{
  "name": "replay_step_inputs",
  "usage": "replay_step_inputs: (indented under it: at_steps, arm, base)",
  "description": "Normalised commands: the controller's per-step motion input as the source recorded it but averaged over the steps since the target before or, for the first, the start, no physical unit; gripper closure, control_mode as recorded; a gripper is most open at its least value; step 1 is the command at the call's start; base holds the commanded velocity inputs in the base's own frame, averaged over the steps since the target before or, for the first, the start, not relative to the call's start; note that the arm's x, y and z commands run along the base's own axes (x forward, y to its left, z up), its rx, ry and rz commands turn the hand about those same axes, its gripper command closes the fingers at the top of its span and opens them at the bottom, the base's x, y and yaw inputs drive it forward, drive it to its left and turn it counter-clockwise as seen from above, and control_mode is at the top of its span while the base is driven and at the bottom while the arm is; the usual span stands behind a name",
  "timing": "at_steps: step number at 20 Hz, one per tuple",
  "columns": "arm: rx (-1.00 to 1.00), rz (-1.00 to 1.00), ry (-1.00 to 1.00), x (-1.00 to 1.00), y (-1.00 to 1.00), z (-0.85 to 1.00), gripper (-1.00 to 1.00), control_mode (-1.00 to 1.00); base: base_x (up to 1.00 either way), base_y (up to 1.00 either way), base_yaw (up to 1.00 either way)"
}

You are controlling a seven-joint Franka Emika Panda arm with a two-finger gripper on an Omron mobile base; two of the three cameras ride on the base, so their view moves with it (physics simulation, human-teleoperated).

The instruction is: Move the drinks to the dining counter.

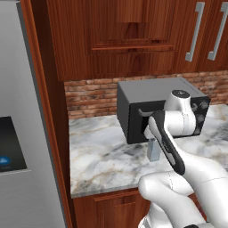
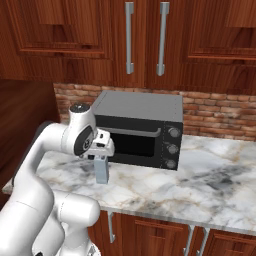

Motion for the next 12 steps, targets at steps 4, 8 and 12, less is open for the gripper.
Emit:
replay_step_inputs:
  at_steps: [4,8,12]
  arm:
    - [0.00,0.00,0.00,0.11,0.00,0.00,-1.00,-1.00]
    - [0.00,0.00,0.00,0.13,0.00,-0.06,-1.00,-1.00]
    - [0.00,0.00,0.00,0.20,0.00,-0.09,-1.00,-1.00]
  base:
    - [0.00,0.00,0.00]
    - [0.00,0.00,0.00]
    - [0.00,0.00,0.00]
